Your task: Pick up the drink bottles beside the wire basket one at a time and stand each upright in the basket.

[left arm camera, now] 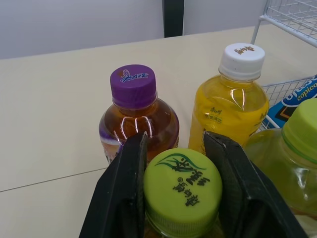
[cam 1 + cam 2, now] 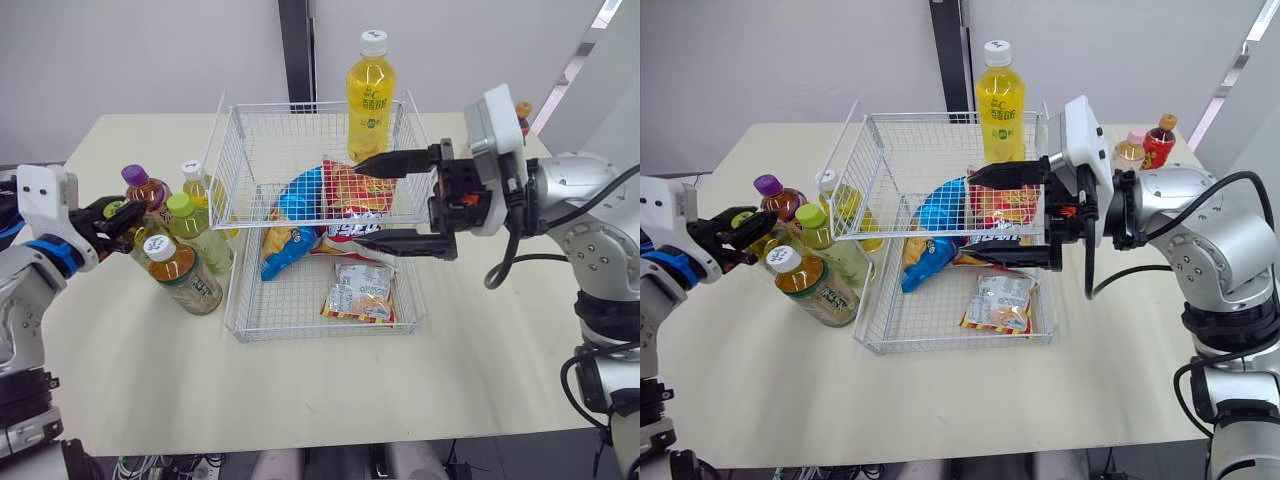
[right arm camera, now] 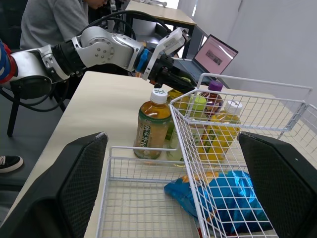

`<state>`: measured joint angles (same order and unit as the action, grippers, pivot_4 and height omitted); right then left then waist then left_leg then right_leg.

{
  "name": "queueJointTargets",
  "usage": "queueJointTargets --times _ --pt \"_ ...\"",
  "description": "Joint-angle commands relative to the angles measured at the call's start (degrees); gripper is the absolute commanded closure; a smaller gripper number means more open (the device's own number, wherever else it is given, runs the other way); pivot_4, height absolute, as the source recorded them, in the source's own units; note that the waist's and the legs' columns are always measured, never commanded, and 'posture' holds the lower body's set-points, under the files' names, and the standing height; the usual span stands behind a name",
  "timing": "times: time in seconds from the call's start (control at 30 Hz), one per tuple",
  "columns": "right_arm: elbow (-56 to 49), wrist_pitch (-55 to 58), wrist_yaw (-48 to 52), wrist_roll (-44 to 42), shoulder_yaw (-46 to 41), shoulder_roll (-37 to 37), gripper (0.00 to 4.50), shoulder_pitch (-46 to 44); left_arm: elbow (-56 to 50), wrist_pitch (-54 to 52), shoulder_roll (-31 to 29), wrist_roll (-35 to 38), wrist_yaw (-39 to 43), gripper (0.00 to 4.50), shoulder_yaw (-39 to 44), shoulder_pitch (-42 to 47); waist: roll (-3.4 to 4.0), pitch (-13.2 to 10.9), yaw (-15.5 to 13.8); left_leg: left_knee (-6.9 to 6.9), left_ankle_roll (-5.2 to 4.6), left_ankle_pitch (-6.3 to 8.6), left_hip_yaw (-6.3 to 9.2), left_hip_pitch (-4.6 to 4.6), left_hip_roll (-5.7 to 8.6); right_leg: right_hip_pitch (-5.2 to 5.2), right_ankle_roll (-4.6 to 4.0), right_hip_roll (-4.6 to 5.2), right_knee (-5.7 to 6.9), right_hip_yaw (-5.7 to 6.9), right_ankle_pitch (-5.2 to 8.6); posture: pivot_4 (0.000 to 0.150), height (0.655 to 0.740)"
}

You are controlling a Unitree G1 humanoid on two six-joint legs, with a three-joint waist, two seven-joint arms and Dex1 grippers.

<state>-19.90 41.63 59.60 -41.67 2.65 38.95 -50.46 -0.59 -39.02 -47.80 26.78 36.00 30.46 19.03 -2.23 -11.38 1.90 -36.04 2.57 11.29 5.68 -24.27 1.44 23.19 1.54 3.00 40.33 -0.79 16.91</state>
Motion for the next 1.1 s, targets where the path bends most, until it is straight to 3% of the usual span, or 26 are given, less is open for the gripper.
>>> queueJointTargets --times 0.03,0.2,0.3,0.43,0.6,0.73,0.83,0.93,1.1 --pt "-0.8 0.1 -0.1 -1.8 -4.5 1.9 0.00 -0.9 -5.4 -2.0 -4.7 3.0 1.8 3.11 6.1 -0.7 0.00 0.0 0.0 0.01 0.00 0.00 -0.01 -0.01 0.00 0.01 0.00 0.00 -0.01 -0.01 0.00 0.150 0.7400" --pt "0.2 1.6 -0.6 -3.6 -8.6 4.6 0.00 -0.6 -5.0 -6.6 -12.6 7.5 7.6 3.11 11.5 -0.6 0.00 0.0 0.0 0.04 0.00 0.00 0.02 -0.07 -0.01 0.01 0.00 -0.02 -0.11 0.07 0.00 0.150 0.7400" --pt "1.0 2.0 -1.8 -3.1 -9.9 5.9 0.00 -0.5 0.2 -8.0 -18.2 10.5 11.6 3.11 12.0 4.3 0.00 0.0 -0.2 0.04 0.00 0.00 -0.09 -0.08 0.00 -0.02 0.00 -0.05 -0.17 0.11 0.00 0.150 0.7400" --pt "0.5 2.4 -2.7 -3.6 -11.4 7.1 0.00 0.4 7.5 -7.9 -25.0 12.0 16.0 3.11 7.1 13.1 0.01 0.0 -0.1 0.06 0.00 0.00 -0.26 -0.10 -0.01 -0.06 0.07 -0.11 -0.33 0.10 -0.05 0.150 0.7400" --pt "-1.7 3.7 -3.5 -6.2 -13.4 7.9 0.00 2.5 16.9 -7.8 -30.0 11.2 22.1 3.11 -5.8 30.4 0.01 0.0 0.0 0.06 -0.01 0.00 -0.28 -0.17 -0.02 -0.03 0.11 -0.38 -0.35 0.06 -0.07 0.150 0.7400" --pt "-4.3 4.6 -4.7 -7.8 -15.3 9.3 0.00 6.3 30.5 -5.2 -24.4 0.7 28.2 3.11 -24.2 62.7 -0.29 -0.1 -0.5 -0.12 0.00 0.00 -0.07 -0.45 -0.09 0.05 0.12 -0.78 -0.44 0.25 -0.22 0.150 0.7400" --pt "-5.6 4.8 -6.1 -8.8 -16.3 9.7 0.00 8.1 40.5 -2.7 -17.5 -5.4 30.6 3.11 -30.4 77.8 -0.27 -0.2 -0.1 -0.15 0.00 0.00 -0.14 -0.49 -0.08 0.04 0.17 -0.75 -0.49 0.17 -0.25 0.150 0.7400" --pt "-6.7 4.8 -7.4 -9.6 -17.4 9.9 0.00 9.6 48.0 -1.0 -10.5 -8.4 32.2 3.11 -32.5 86.2 -0.23 -0.2 0.0 -0.10 0.00 0.00 -0.18 -0.47 -0.11 0.06 0.19 -0.70 -0.47 0.10 -0.24 0.150 0.7400" --pt "-7.8 4.5 -9.7 -10.4 -18.2 10.1 0.00 11.1 54.2 2.2 -2.2 -11.6 34.7 3.11 -33.6 89.0 -0.10 -0.3 1.1 -0.06 -0.01 0.00 -0.23 -0.47 -0.17 0.17 0.18 -0.73 -0.41 0.01 -0.24 0.150 0.7400"
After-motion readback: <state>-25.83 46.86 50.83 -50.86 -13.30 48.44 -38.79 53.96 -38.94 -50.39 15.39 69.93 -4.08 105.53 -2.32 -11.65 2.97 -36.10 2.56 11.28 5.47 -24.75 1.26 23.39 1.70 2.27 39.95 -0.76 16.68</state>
